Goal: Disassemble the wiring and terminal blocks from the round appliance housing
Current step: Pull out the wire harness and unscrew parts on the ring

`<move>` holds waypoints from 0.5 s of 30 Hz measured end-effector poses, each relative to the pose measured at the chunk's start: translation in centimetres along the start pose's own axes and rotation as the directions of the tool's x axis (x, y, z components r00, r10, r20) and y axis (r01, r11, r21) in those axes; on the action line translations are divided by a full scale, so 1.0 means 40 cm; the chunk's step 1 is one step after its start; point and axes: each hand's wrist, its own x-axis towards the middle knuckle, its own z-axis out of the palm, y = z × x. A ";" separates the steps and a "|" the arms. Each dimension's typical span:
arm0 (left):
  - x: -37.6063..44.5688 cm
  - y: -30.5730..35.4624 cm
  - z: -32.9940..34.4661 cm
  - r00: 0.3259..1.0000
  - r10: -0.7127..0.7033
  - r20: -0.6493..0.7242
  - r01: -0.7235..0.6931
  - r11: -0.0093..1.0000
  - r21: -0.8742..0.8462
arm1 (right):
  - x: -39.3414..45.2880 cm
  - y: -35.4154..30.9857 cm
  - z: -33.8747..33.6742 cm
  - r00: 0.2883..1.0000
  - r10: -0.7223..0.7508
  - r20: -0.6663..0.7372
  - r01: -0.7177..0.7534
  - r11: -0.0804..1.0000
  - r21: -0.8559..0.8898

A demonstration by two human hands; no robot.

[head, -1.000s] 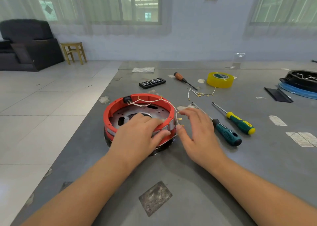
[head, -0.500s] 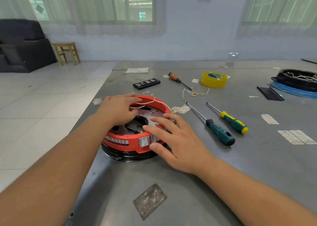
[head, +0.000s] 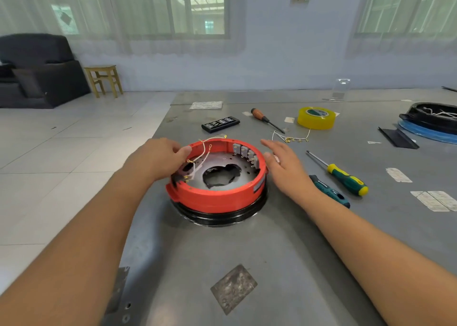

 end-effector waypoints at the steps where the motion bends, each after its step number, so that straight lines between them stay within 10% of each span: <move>1: -0.006 -0.002 0.008 0.999 -0.008 -0.049 0.006 0.999 -0.046 | 0.012 -0.008 0.006 0.994 0.089 -0.062 -0.085 0.995 0.056; 6: -0.024 -0.019 0.096 0.944 -0.158 -0.288 -0.012 0.860 -0.510 | -0.022 -0.060 0.046 0.884 0.396 -0.246 -0.269 0.864 0.425; 10: -0.025 -0.008 0.169 0.970 -0.230 -0.083 0.043 0.494 -0.868 | -0.108 -0.089 0.080 0.917 0.338 -0.211 -0.237 0.888 0.394; 15: -0.034 -0.012 0.198 0.937 -0.323 -0.131 0.039 0.471 -0.881 | -0.144 -0.101 0.085 0.947 0.239 -0.213 -0.157 0.927 0.340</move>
